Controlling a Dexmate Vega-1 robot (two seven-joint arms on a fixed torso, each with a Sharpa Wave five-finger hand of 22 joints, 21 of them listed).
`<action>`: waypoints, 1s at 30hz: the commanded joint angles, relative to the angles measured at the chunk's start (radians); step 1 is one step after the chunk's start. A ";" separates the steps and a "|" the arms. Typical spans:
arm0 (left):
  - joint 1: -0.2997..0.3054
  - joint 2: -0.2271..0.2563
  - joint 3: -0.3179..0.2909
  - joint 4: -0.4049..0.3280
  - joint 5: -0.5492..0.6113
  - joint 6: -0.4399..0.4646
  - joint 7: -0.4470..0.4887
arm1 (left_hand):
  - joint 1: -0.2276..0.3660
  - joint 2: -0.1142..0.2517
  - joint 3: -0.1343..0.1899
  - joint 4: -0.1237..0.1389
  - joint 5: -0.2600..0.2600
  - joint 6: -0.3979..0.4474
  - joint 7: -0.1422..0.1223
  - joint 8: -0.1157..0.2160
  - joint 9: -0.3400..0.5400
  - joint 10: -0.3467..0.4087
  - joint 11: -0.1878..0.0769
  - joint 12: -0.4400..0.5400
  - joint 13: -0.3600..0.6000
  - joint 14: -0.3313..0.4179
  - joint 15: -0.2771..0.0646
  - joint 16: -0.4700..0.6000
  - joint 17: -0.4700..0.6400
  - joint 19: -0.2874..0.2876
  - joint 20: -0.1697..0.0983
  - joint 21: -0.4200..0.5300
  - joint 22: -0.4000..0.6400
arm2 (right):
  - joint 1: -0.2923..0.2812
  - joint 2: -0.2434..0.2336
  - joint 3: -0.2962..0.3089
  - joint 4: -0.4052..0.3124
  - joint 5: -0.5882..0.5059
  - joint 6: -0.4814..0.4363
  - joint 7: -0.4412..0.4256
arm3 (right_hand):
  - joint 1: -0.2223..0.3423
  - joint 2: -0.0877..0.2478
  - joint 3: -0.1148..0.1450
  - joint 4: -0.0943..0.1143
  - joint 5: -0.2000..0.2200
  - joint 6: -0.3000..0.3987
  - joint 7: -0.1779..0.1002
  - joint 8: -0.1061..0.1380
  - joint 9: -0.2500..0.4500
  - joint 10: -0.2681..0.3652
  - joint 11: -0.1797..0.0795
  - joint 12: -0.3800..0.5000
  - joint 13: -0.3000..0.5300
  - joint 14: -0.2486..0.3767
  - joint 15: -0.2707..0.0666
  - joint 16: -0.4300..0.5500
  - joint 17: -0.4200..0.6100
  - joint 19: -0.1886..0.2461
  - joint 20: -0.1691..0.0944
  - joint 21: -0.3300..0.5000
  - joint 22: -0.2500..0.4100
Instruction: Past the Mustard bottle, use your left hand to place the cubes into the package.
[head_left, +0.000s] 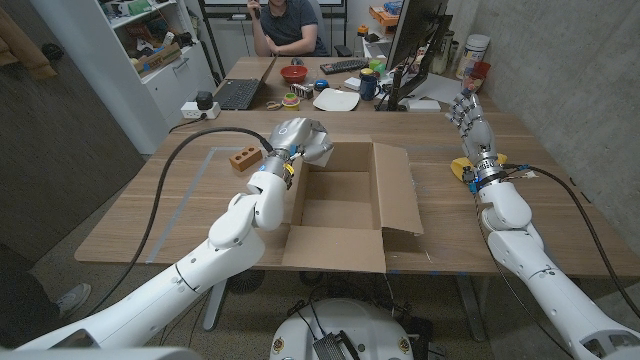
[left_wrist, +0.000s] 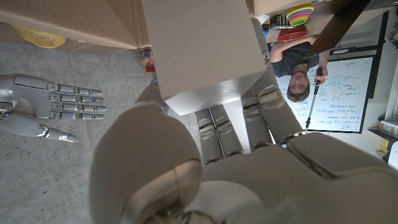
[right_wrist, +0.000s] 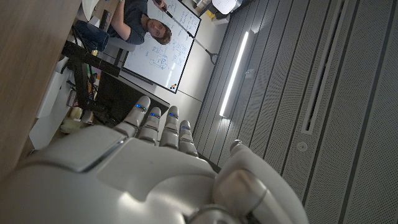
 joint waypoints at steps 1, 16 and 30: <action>-0.037 -0.001 0.037 0.049 0.005 -0.055 -0.016 | 0.190 0.174 0.005 -0.001 0.007 0.012 -0.003 -0.003 0.002 0.049 -0.059 0.007 0.004 0.300 -0.361 -0.007 0.002 -0.019 -0.079 0.007 0.004 | 0.000 -0.006 -0.007 0.004 0.006 0.013 0.000 | -0.002 0.001 0.000 -0.001 0.004 0.007 0.002 0.005 0.003 0.010 0.001 0.005 0.005 0.002 0.004 0.001 0.003 0.003 0.001 -0.001 0.005; -0.101 0.008 0.060 0.080 -0.013 -0.112 -0.108 | 0.200 0.167 0.005 -0.009 0.007 0.005 -0.018 -0.008 0.000 0.033 -0.069 0.003 0.004 0.282 -0.366 -0.021 0.004 -0.033 -0.077 0.006 0.004 | -0.001 0.002 -0.003 0.021 0.018 0.031 0.006 | -0.002 0.001 -0.001 -0.001 0.004 0.008 0.001 0.004 0.003 0.011 0.000 0.004 0.005 0.004 0.004 0.001 0.003 0.004 0.001 -0.005 0.005; -0.145 0.040 0.053 0.084 -0.112 -0.132 -0.266 | 0.200 0.168 0.004 -0.007 0.006 0.005 -0.017 -0.010 -0.001 0.032 -0.071 0.002 -0.001 0.280 -0.364 -0.025 0.006 -0.037 -0.076 0.010 0.005 | -0.006 0.002 0.002 0.028 0.024 0.028 0.015 | -0.001 0.001 -0.002 -0.002 0.004 0.006 0.001 0.003 0.003 0.013 -0.001 0.004 0.005 0.007 0.006 0.001 0.003 0.007 0.001 -0.008 0.005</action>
